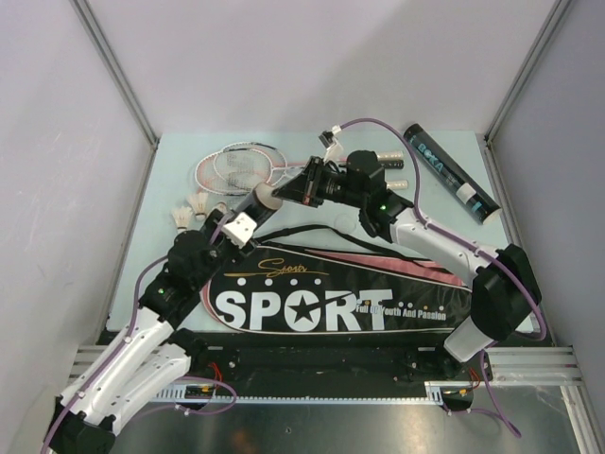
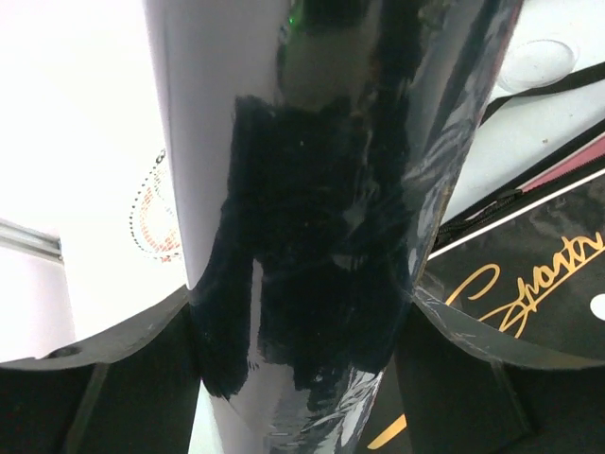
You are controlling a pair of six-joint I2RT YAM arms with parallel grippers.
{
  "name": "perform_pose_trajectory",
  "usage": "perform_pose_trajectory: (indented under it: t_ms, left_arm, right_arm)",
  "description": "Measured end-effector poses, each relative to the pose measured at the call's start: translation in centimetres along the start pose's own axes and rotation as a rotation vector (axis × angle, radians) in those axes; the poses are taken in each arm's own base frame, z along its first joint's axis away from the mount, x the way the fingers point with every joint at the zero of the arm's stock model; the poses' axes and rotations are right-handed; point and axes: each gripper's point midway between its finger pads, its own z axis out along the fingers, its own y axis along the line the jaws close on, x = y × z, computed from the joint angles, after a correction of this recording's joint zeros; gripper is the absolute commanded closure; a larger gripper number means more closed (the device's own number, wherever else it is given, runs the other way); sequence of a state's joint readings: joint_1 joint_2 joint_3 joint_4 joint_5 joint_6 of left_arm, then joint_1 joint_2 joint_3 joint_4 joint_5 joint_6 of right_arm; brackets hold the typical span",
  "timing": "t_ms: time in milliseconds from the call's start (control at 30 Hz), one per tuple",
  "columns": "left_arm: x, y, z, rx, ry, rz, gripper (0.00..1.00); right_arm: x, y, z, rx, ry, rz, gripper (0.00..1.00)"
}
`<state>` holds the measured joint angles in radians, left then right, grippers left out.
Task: Pack up the badminton gear
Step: Pick up the shuttlecock at the center of the board.
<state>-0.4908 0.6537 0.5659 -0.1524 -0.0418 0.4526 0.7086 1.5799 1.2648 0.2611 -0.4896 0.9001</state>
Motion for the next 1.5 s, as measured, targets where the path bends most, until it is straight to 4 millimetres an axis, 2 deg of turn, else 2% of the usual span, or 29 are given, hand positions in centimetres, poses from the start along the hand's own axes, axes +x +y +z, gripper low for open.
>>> perform_pose_trajectory:
  t_ms: [33,100,133,233,400,433,500,567,600,700,800,867,933,1067,1100,1200,1333,1433,1500]
  left_arm:
    - [0.0,0.2,0.0,-0.007,0.005,0.0,0.54]
    - [0.0,0.3,-0.1,-0.013,0.012,0.0,0.57]
    - [0.0,0.7,-0.2,-0.034,0.018,-0.005,0.58]
    - [0.4,2.2,-1.0,-0.121,0.039,-0.039,0.58]
    - [-0.4,6.3,-3.9,-0.349,0.035,-0.108,0.59]
    - [-0.7,7.2,-4.7,-0.399,0.029,-0.122,0.61]
    - [-1.5,9.0,-6.2,-0.493,0.013,-0.153,0.63]
    - [-2.3,10.6,-8.0,-0.578,-0.011,-0.183,0.63]
    - [-2.8,11.3,-8.8,-0.612,-0.025,-0.196,0.63]
    - [-4.4,13.0,-11.1,-0.69,-0.071,-0.229,0.63]
    - [-5.3,13.8,-12.4,-0.723,-0.093,-0.254,0.64]
    - [-5.5,13.9,-12.7,-0.725,-0.094,-0.269,0.66]
    - [-5.4,13.8,-12.9,-0.714,-0.082,-0.277,0.66]
    - [-5.3,13.3,-12.9,-0.681,-0.069,-0.287,0.66]
    - [-5.3,13.1,-12.9,-0.673,-0.069,-0.289,0.66]
    - [-5.4,12.7,-12.9,-0.646,-0.076,-0.294,0.66]
    - [-5.9,12.4,-13.0,-0.613,-0.092,-0.305,0.66]
    - [-6.4,12.4,-13.3,-0.598,-0.11,-0.309,0.66]
    - [-6.6,12.4,-13.5,-0.598,-0.121,-0.312,0.66]
  right_arm:
    - [0.0,0.1,0.1,-0.004,-0.004,-0.004,0.67]
    - [0.1,0.5,0.2,-0.012,-0.007,-0.008,0.39]
    - [0.0,0.7,0.1,-0.022,-0.006,-0.015,0.18]
    - [-0.6,1.0,-0.5,-0.017,-0.025,-0.054,0.01]
    - [-4.4,-0.4,-2.9,0.105,-0.235,-0.267,0.0]
    - [-4.7,-0.9,-2.8,0.129,-0.268,-0.312,0.0]
    - [-4.4,-1.4,-1.2,0.141,-0.301,-0.394,0.02]
    - [-2.4,-3.2,1.5,0.155,-0.283,-0.44,0.05]
    - [-1.2,-4.4,3.0,0.166,-0.277,-0.462,0.12]
    - [3.1,-9.4,7.1,0.219,-0.241,-0.505,0.17]
    - [7.5,-14.7,10.6,0.276,-0.172,-0.521,0.14]
    - [9.4,-17.8,13.1,0.313,-0.145,-0.533,0.15]
    - [9.9,-19.5,15.4,0.331,-0.147,-0.54,0.15]
    - [9.0,-20.4,19.6,0.341,-0.196,-0.564,0.19]
    - [8.9,-20.5,20.2,0.342,-0.201,-0.567,0.24]
    - [8.1,-20.3,22.3,0.355,-0.227,-0.576,0.3]
    - [8.2,-20.2,24.0,0.405,-0.209,-0.588,0.32]
    - [9.4,-20.3,24.1,0.428,-0.176,-0.592,0.34]
    - [10.4,-20.8,23.9,0.446,-0.143,-0.591,0.48]
